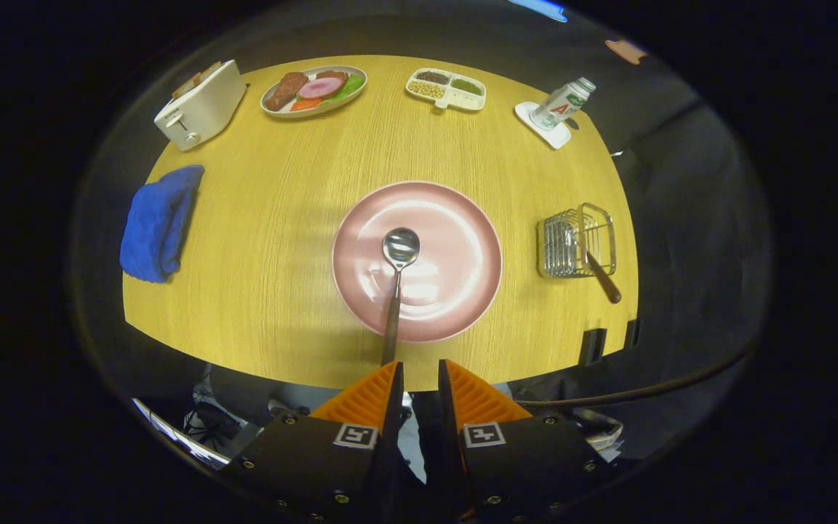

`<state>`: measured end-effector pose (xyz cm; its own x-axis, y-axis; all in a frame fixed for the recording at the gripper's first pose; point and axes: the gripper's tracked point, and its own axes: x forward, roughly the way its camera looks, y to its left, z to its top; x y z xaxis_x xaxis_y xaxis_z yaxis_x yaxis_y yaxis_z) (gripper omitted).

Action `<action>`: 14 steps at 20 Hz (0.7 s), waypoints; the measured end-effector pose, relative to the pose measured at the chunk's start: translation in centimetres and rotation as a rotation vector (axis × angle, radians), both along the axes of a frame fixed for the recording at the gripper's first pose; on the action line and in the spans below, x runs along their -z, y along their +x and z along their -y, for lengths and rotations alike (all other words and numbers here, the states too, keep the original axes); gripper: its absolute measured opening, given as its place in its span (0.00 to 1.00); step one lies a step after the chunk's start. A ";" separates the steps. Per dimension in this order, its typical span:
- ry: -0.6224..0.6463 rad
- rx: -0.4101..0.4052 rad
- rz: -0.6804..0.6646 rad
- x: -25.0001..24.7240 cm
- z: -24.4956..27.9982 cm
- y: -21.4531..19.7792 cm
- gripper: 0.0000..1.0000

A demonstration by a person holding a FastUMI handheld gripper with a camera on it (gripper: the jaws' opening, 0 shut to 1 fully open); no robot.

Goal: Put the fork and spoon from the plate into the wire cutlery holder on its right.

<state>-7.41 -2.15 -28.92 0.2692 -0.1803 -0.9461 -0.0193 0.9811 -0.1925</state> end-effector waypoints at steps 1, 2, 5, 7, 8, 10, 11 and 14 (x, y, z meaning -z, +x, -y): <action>0.009 0.006 -0.014 0.8 -0.1 -0.2 0.29; 0.023 0.007 -0.023 1.6 -0.4 -0.5 0.28; 0.065 0.018 -0.039 3.9 -1.2 -0.6 0.28; 0.051 0.014 -0.045 5.0 -1.0 -0.3 0.28; 0.050 0.014 -0.046 5.4 -1.0 -0.1 0.28; 0.065 0.019 -0.052 6.5 -1.3 0.1 0.28; 0.072 0.020 -0.059 6.8 -1.5 0.2 0.28; 0.071 0.018 -0.081 8.1 -1.3 0.1 0.28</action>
<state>-7.33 -0.81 -37.04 0.1886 -0.1160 -0.9752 -0.0147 0.9926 -0.1209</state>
